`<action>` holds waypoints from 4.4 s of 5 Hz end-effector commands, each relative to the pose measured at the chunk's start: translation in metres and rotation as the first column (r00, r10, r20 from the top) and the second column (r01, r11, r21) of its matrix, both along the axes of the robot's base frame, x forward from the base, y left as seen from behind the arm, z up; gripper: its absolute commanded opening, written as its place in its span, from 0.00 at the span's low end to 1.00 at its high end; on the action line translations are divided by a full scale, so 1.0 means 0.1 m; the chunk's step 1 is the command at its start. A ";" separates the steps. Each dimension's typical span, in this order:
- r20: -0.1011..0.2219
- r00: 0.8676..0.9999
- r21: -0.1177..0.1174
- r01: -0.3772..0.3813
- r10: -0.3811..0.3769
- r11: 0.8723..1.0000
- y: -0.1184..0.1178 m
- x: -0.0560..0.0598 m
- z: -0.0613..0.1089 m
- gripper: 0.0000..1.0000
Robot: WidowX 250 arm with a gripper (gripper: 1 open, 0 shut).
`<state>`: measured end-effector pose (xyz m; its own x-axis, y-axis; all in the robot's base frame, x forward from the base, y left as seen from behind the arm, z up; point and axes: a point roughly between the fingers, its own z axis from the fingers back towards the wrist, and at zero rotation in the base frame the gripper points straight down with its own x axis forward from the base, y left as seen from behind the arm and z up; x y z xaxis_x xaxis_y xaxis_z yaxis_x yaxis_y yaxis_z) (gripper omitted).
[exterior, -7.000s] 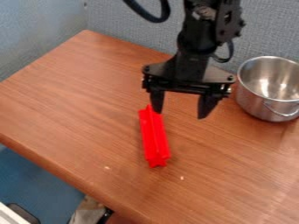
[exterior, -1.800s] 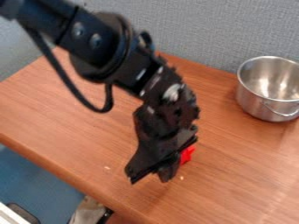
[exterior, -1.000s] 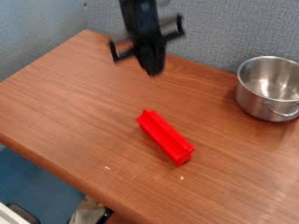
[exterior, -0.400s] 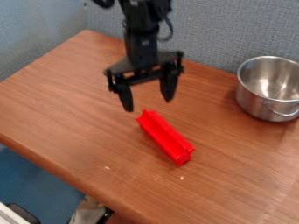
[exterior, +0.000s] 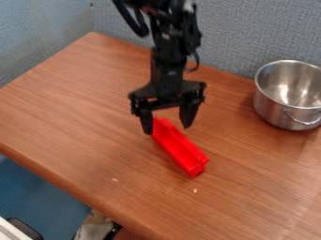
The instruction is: Put the red object in the metal pot
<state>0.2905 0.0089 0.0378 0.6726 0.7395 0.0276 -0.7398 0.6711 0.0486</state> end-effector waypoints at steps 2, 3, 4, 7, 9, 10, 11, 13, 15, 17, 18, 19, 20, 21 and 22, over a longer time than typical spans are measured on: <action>0.001 1.000 0.074 -0.014 0.014 0.997 -0.31 0.16 -0.06 1.00; -0.019 0.999 0.099 -0.029 0.031 0.995 -0.42 0.20 -0.08 0.00; 0.015 0.999 0.089 -0.046 0.045 0.995 -0.42 0.09 -0.06 0.00; 0.042 0.996 0.079 -0.082 0.079 0.994 -0.55 -0.12 -0.04 0.00; 0.045 0.996 0.078 -0.076 0.073 0.994 -0.73 0.12 0.45 0.00; 0.064 0.998 0.079 0.001 -0.006 0.997 -0.93 0.35 0.84 0.00; 0.059 0.988 0.099 0.137 -0.143 0.986 -0.83 0.59 0.97 0.00; 0.050 0.970 0.148 0.230 -0.240 0.962 -0.38 0.71 0.98 0.00; -0.012 0.919 0.182 0.389 -0.393 0.903 -0.51 0.65 1.18 0.00; -0.094 0.874 0.175 0.486 -0.477 0.856 -0.73 0.61 1.26 0.00; -0.141 0.866 0.147 0.498 -0.480 0.855 -0.62 0.53 1.10 0.00; -0.128 0.864 0.143 0.503 -0.488 0.853 -0.55 0.61 0.95 0.00; -0.111 0.861 0.142 0.508 -0.496 0.849 -0.49 0.67 0.85 0.00; -0.112 0.842 0.169 0.540 -0.528 0.825 -0.45 0.68 0.84 0.00; -0.109 0.817 0.188 0.576 -0.566 0.796 -0.39 0.68 0.86 0.00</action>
